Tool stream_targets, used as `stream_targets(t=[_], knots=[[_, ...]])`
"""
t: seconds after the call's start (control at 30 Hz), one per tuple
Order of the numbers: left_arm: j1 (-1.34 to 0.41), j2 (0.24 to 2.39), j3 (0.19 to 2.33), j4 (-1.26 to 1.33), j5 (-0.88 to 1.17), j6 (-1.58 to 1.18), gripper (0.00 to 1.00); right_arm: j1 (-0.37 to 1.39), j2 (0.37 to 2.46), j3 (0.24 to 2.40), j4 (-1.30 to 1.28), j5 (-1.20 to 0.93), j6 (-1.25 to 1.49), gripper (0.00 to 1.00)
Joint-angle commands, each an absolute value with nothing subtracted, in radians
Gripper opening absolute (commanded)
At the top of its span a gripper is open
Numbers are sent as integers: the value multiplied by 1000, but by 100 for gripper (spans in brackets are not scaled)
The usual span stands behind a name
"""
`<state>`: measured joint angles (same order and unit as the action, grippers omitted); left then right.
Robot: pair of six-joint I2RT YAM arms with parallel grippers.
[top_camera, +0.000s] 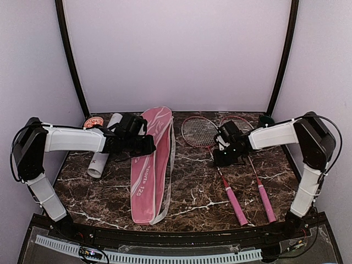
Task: Pack up the badminton gear
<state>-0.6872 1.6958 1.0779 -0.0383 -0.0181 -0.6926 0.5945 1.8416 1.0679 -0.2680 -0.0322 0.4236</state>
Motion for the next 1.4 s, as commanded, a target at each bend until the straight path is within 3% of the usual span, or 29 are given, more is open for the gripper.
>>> stream_targets(t=[0.0, 0.33, 0.8, 1.37], knots=[[-687, 1666, 1081, -16, -59, -718, 0, 591, 1735, 1039, -310, -17, 419, 0], [-672, 1692, 1113, -2, -48, -729, 0, 610, 1529, 1032, -428, -53, 341, 0], [-664, 1730, 1181, 8, -27, -731, 0, 809, 1376, 942, -594, 33, 371, 0], [-710, 1768, 1202, 67, 102, -741, 0, 889, 1542, 1030, -486, 23, 415, 0]])
